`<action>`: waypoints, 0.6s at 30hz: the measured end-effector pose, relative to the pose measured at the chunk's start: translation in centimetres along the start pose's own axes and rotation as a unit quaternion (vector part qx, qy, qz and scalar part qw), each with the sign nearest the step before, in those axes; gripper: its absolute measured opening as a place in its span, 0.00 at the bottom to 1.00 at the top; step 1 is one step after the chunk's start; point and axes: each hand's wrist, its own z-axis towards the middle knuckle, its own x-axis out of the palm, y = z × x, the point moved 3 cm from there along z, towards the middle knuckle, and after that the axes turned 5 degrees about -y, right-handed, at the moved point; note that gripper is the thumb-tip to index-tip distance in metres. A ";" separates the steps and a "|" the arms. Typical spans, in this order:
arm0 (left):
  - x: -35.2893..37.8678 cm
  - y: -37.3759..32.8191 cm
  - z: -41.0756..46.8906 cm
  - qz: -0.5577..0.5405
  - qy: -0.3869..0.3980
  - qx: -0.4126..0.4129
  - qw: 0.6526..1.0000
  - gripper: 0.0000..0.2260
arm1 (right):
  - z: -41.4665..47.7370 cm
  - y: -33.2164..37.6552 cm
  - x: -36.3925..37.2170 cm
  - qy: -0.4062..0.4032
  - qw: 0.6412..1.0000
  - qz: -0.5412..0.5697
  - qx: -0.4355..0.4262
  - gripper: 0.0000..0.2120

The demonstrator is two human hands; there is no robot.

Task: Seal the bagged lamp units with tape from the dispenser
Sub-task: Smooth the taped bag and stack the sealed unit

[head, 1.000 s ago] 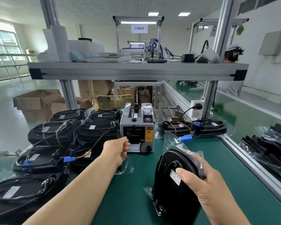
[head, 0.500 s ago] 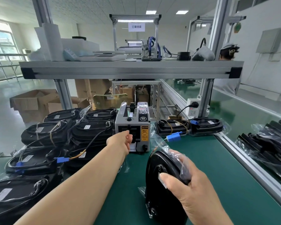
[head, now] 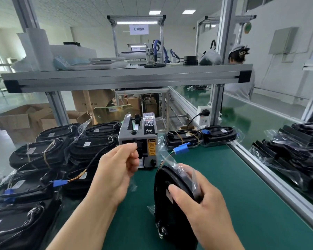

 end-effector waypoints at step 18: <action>-1.1 0.0 -9.5 -0.007 0.134 -0.001 0.991 0.05 | -2.8 2.4 3.5 -0.121 0.978 -0.097 -0.138 0.12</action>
